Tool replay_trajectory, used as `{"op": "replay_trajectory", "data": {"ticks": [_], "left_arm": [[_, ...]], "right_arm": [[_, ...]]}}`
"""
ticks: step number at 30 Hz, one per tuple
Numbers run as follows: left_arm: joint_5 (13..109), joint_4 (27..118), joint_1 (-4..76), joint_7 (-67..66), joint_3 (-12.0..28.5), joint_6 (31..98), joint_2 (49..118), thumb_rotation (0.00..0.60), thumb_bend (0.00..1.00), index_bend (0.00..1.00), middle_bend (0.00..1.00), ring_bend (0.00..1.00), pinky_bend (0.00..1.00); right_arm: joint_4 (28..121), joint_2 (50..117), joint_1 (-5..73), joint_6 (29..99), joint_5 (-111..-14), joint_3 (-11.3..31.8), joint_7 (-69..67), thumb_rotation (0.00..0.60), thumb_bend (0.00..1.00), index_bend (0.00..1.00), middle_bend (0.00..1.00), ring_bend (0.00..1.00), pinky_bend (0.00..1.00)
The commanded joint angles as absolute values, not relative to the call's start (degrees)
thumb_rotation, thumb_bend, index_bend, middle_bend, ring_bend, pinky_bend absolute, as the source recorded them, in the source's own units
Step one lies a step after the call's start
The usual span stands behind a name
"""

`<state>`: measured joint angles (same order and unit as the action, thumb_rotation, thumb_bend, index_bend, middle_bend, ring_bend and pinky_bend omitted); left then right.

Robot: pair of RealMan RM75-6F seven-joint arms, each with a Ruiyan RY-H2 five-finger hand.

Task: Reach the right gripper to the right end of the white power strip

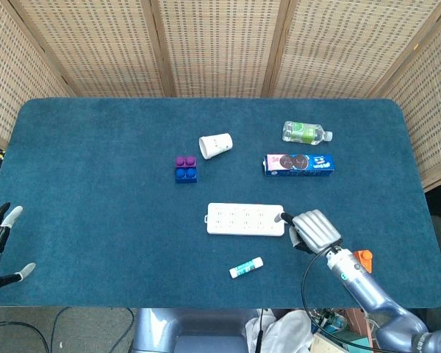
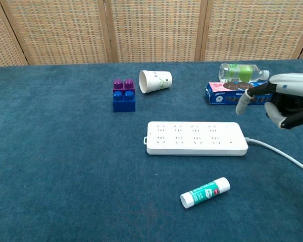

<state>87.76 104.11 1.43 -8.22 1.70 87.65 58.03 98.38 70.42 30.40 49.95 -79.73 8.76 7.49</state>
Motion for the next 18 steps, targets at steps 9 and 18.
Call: {"op": "replay_trajectory", "data": {"ticks": [9,18], "left_arm": [[86.2,104.5,1.9,-9.7,2.0,86.8,58.5,0.600,0.00,0.00,0.00,0.00,0.00],[85.8,104.8,2.0,-10.0,2.0,86.7,58.4,0.600,0.00,0.00,0.00,0.00,0.00]], "right_arm": [[93.5,77.7,36.1,46.2,-67.5,9.5,18.9,0.600,0.86,0.29,0.92,0.97,1.00],[92.0,79.6,38.0,46.9,-61.4,8.4,24.4,0.600,0.86,0.29,0.92,0.97,1.00]]}}
